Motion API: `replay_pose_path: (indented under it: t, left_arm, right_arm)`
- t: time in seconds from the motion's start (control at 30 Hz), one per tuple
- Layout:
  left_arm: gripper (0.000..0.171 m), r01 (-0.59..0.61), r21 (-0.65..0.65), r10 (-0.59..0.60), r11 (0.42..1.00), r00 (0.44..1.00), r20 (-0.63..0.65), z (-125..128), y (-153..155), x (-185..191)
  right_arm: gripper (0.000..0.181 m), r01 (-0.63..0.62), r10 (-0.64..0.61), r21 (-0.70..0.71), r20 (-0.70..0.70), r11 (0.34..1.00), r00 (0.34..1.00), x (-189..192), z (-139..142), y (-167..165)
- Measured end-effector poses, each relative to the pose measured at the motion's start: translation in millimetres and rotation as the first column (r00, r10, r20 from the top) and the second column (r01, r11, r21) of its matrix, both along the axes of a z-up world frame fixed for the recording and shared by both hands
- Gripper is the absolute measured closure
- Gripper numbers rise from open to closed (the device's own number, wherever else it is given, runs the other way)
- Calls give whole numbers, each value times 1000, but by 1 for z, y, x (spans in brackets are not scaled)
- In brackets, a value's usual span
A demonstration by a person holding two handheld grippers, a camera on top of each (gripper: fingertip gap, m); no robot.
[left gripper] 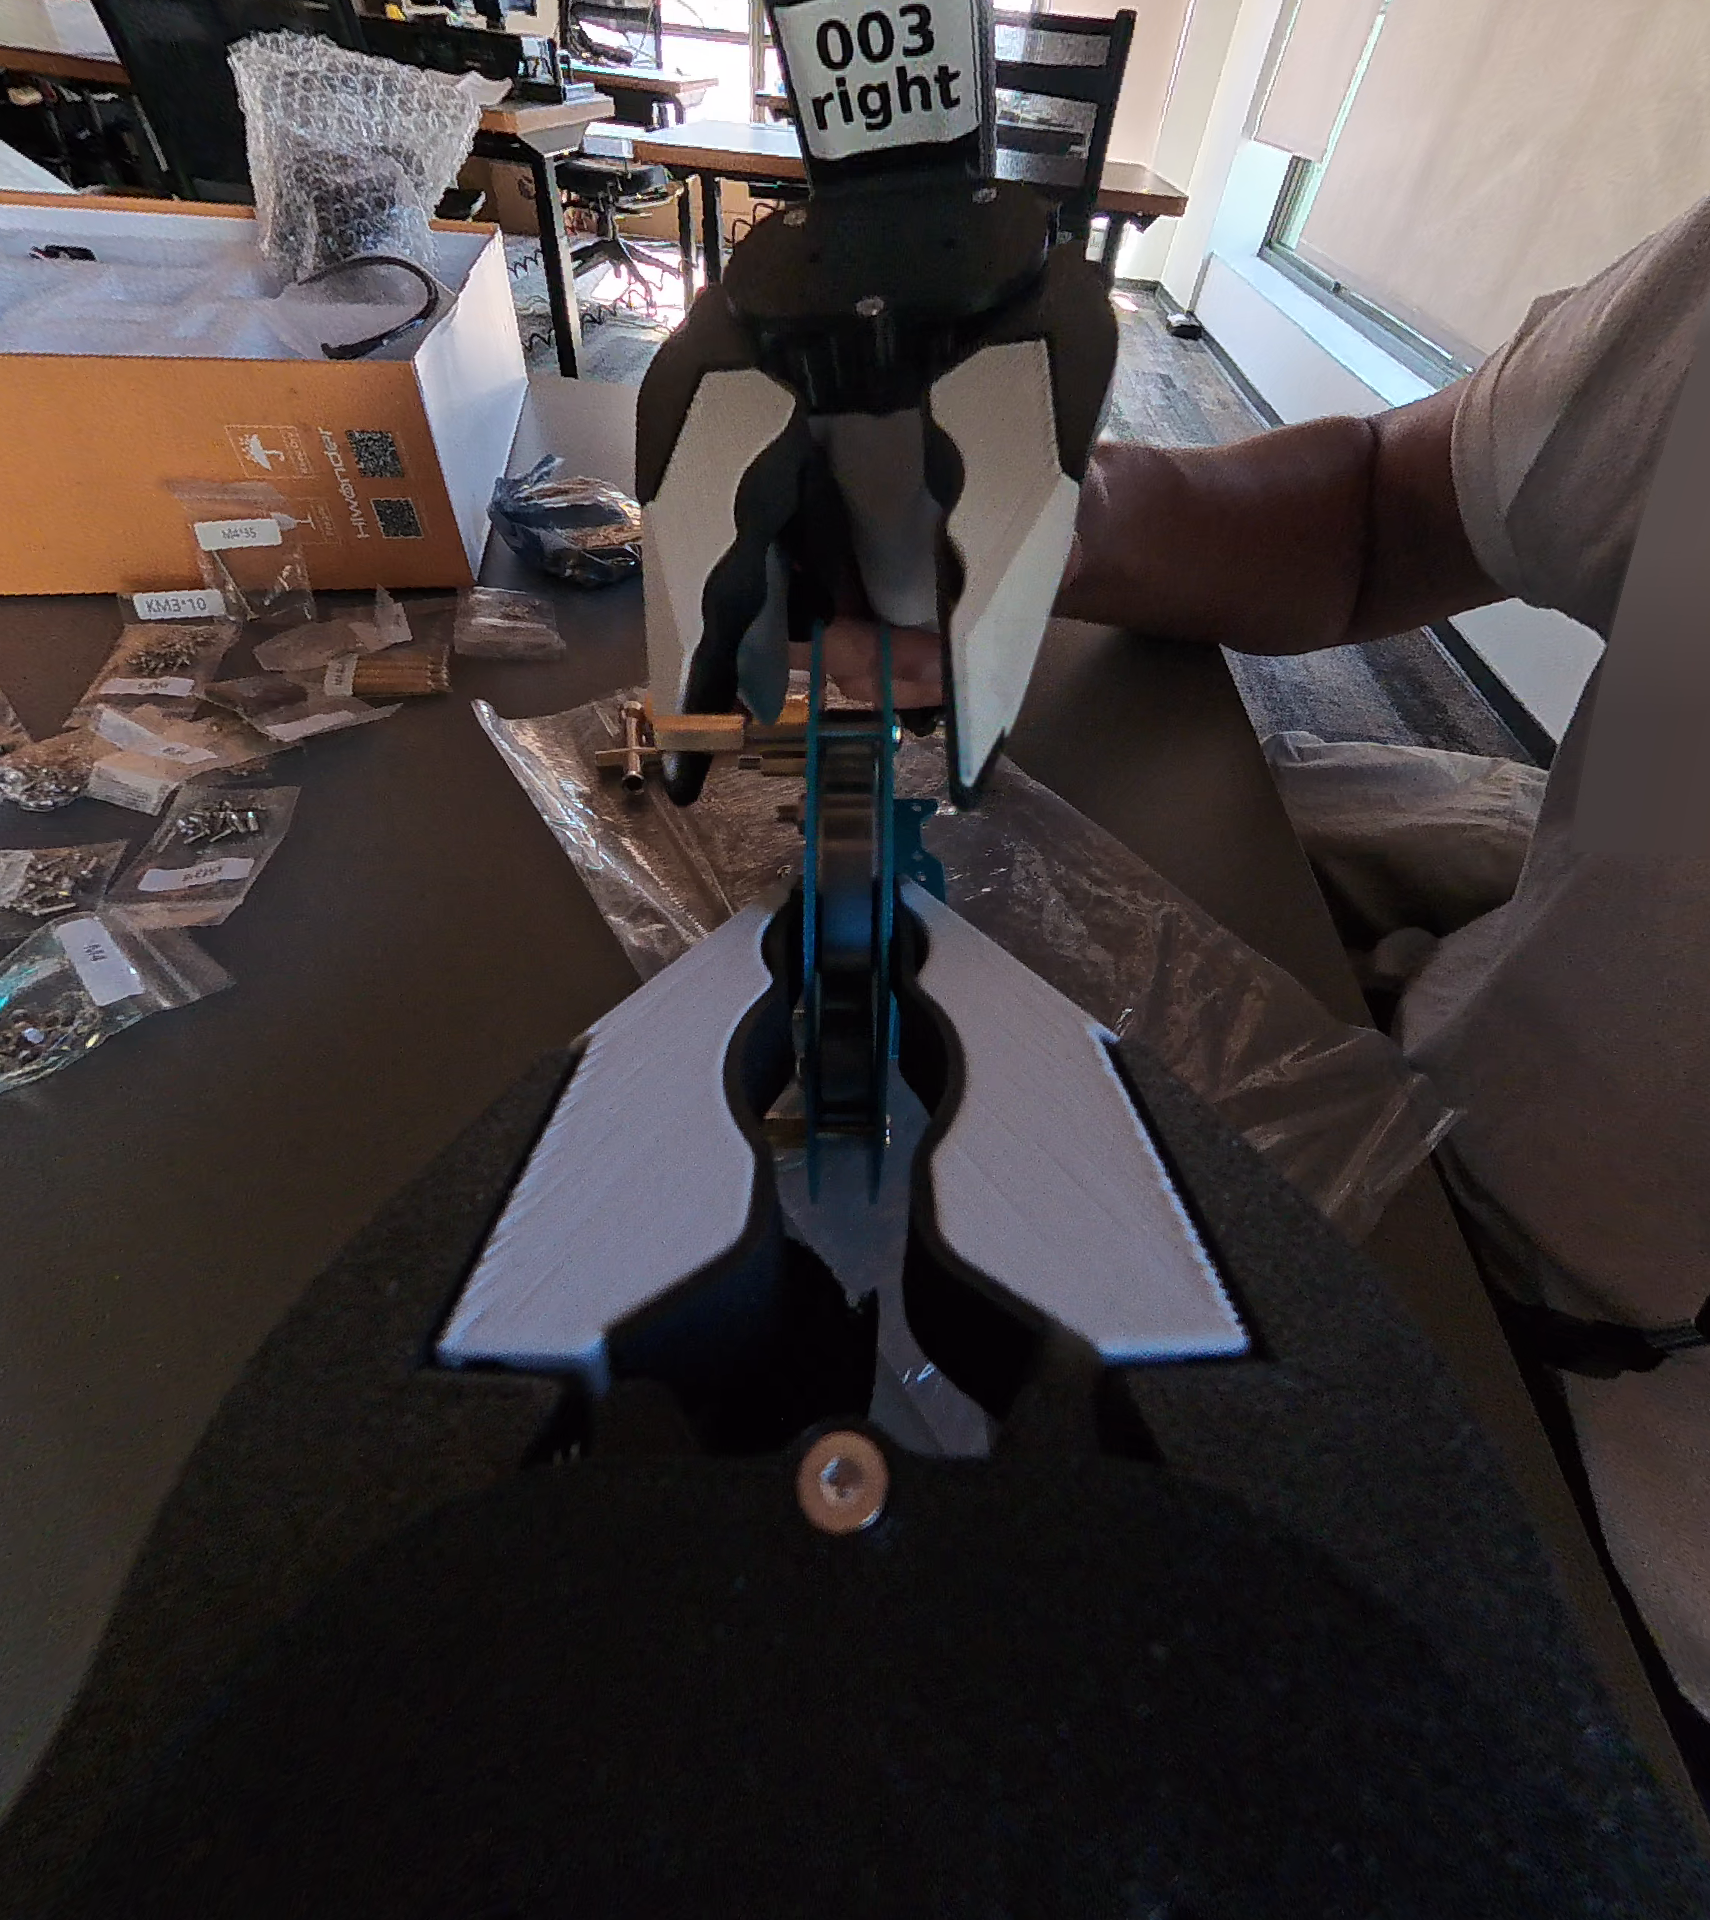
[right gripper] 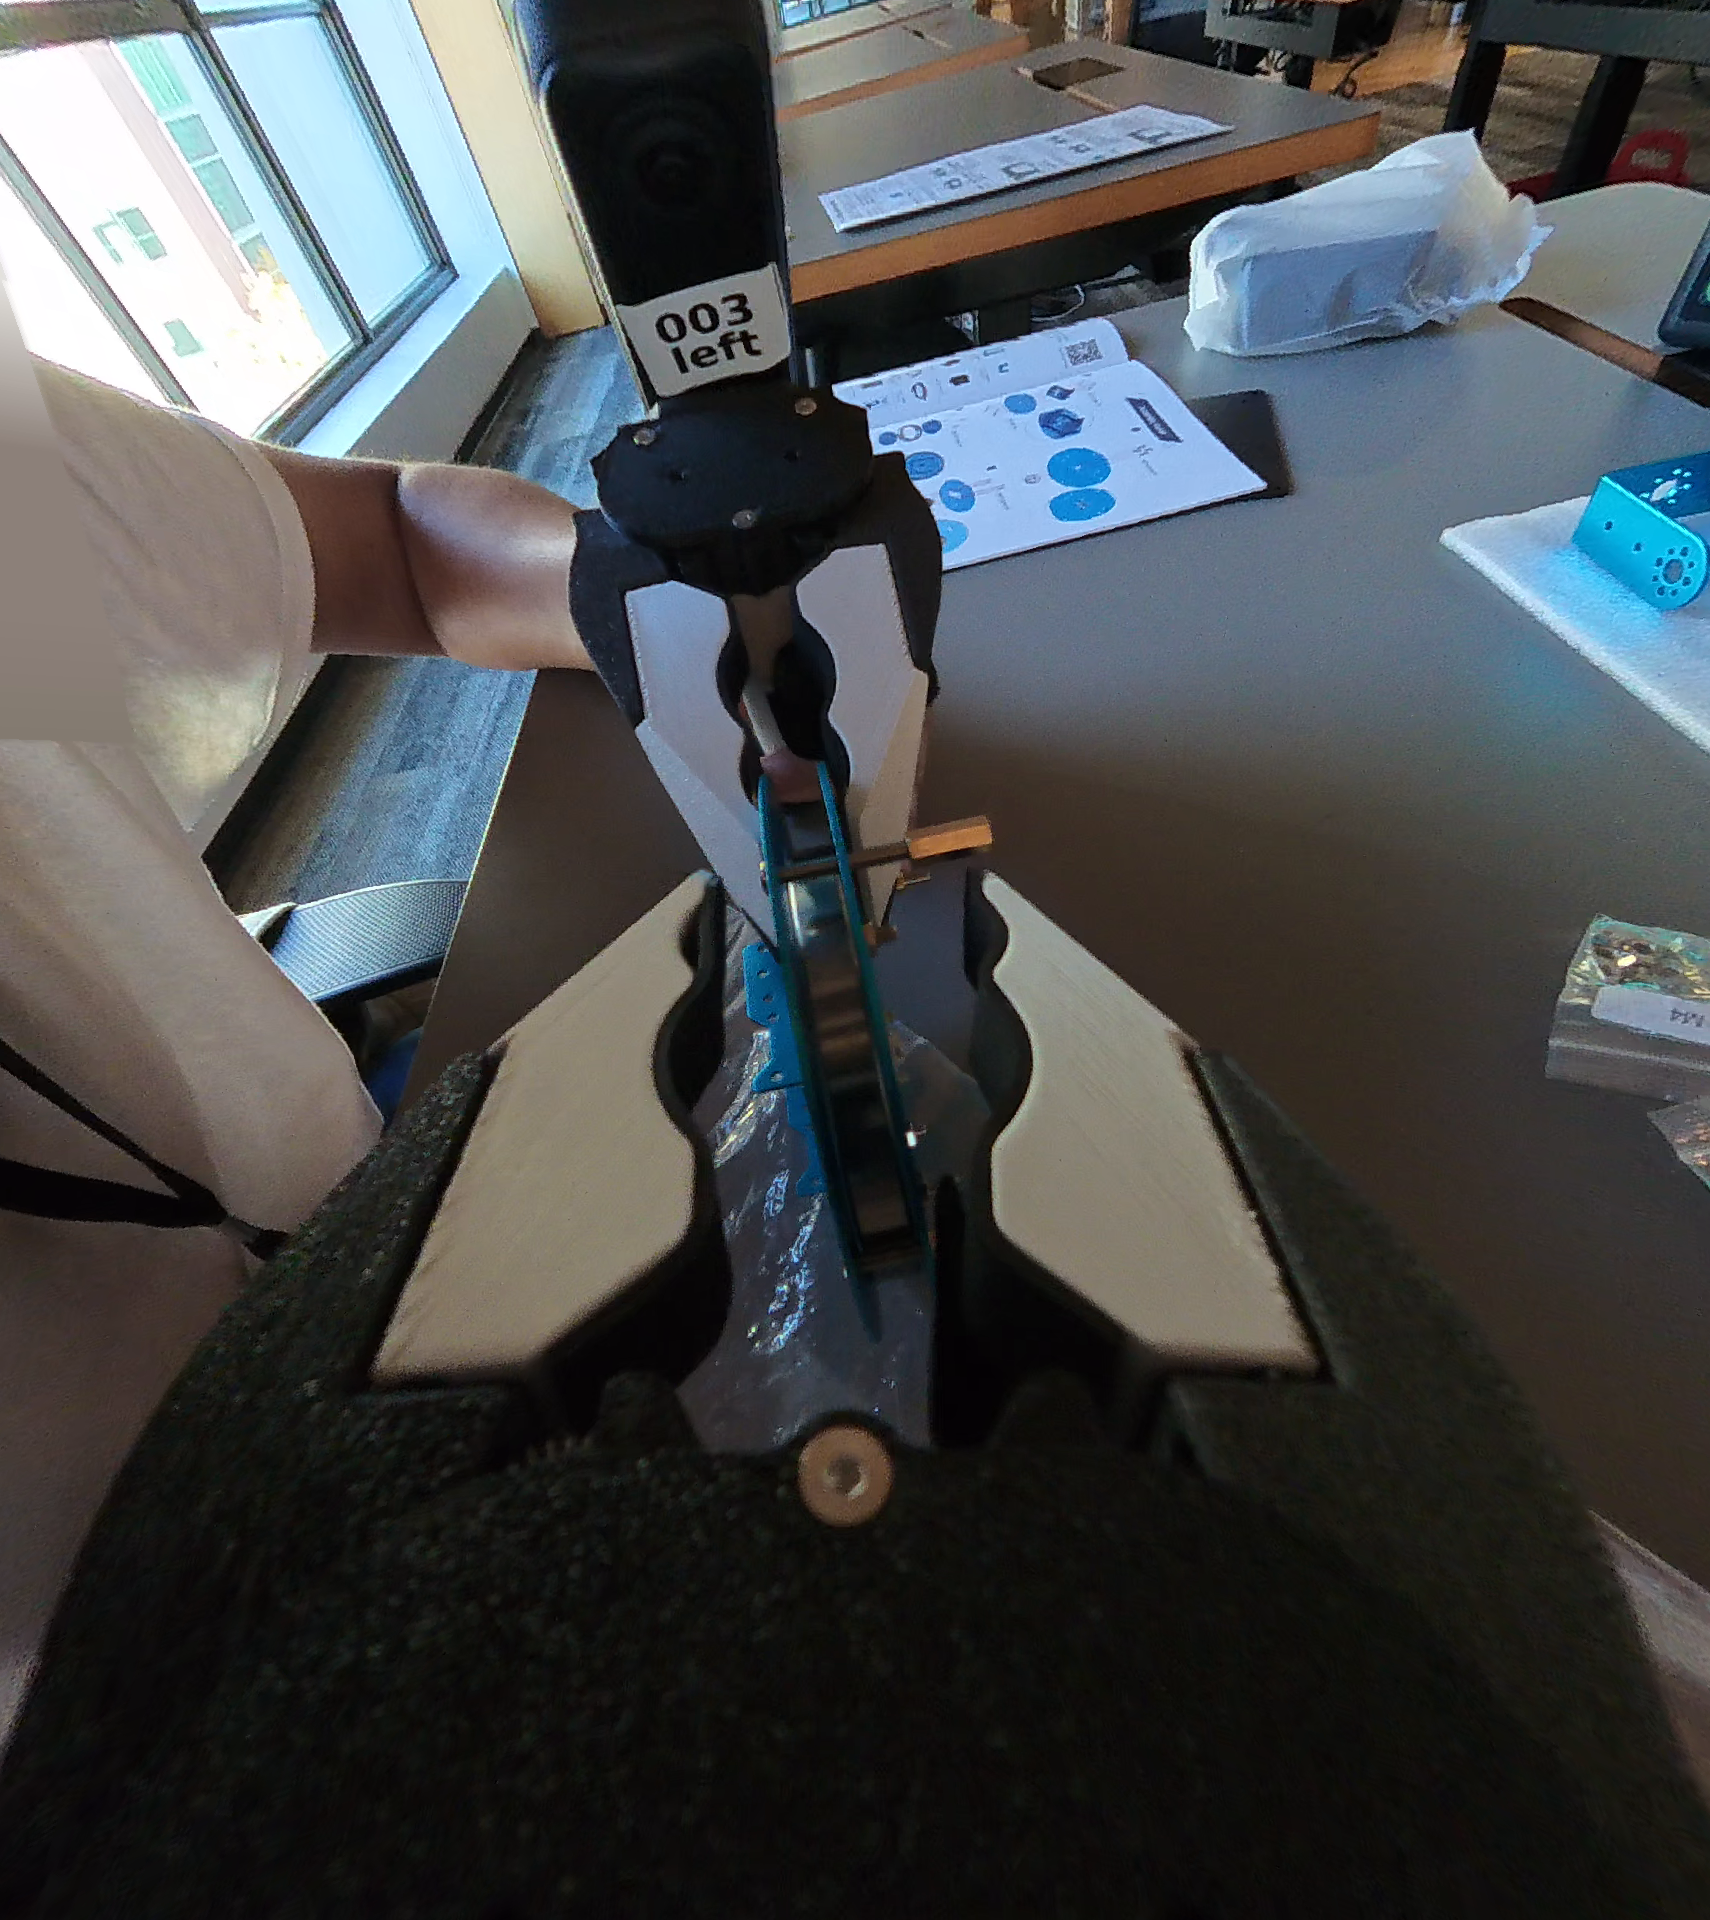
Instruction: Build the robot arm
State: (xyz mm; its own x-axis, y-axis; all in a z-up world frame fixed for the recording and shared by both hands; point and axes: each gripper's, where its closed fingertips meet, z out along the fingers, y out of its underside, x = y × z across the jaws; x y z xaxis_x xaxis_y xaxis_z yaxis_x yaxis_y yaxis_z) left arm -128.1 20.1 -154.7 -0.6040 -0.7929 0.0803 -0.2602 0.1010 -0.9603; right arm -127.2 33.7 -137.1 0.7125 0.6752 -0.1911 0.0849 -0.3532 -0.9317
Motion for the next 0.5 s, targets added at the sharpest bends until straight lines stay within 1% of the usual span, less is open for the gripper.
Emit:
replay_pose_path:
  t: [0.1, 0.2, 0.3, 0.33, 0.5]
  left_arm:
    - [159, 2, 0, -2, 1000, 1000, 1, 0, -1, 0]
    - [159, 2, 0, -2, 1000, 1000, 1, 0, 0, 0]
    - [159, 3, -3, -3, 1000, 1000, 0, 0, 0, 0]
    - [159, 1, -6, -1, 1000, 1000, -2, 0, 1, 0]
    - [159, 13, -8, -13, 1000, 1000, -1, 0, 0, -1]
  right_arm:
    - [148, -3, 4, 19, -30, 1000, 1000, 2, 6, -1]
    - [150, 0, 1, 26, -28, 1000, 1000, 2, 6, -1]
    - [155, -19, 19, 4, -54, 1000, 998, 0, 5, -3]
    - [162, -34, 34, 2, -62, 999, 998, -2, 6, -4]
    - [165, -47, 48, 18, -33, 999, 998, -4, 6, -6]
